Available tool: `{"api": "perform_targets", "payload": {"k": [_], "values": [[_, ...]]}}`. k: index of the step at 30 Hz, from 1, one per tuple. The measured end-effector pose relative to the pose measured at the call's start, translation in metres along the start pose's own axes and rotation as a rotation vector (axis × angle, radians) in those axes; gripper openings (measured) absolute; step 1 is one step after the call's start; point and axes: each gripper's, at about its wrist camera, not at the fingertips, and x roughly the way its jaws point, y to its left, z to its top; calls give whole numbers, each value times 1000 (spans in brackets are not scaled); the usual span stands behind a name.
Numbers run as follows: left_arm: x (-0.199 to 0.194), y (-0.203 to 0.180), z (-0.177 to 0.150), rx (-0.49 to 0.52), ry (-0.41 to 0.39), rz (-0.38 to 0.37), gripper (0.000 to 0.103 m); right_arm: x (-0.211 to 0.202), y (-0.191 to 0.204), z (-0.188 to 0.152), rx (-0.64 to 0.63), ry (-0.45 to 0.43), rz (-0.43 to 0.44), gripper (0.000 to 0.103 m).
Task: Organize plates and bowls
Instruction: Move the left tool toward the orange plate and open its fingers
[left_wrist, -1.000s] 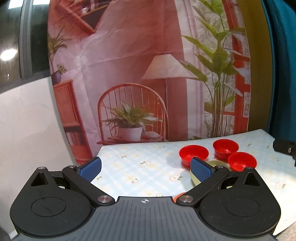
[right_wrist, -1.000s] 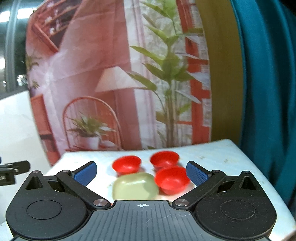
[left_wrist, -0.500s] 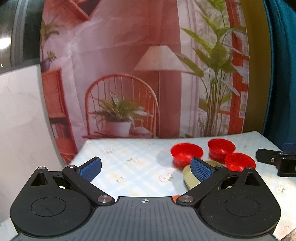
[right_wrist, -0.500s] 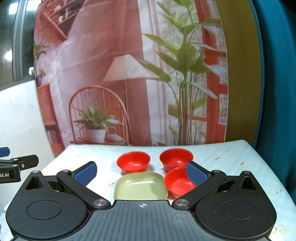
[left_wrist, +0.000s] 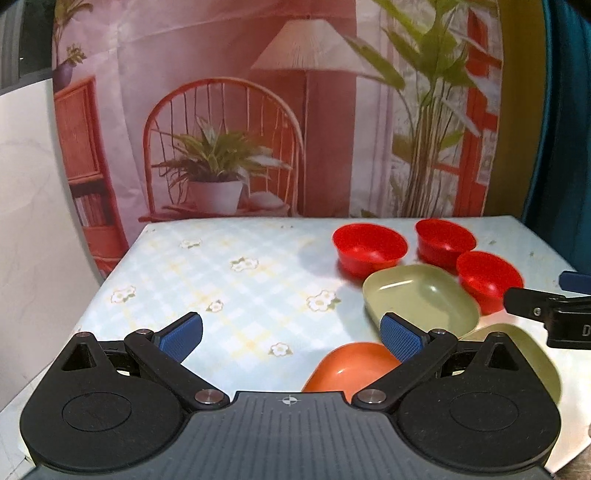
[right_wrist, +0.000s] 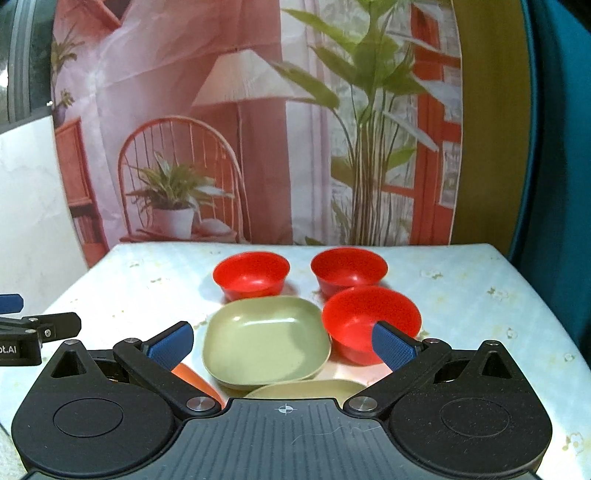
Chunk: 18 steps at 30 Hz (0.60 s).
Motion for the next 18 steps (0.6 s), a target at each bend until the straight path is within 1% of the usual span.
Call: {"api": "perform_targets", "payload": {"k": [3,10,14,18], "values": [[10,0,-4,-4,25,15,103,9,0,-6,-2,24,0,103],[24,4,-13,-40,62,12,102,21,0,-21,-2,74,11,102],[29,6,-18,-53,77,17,100,25,1,-26,0,91,17,101],[33,7,-22,-63,99,21,91,28,2,-31,1,112,20,96]]}}
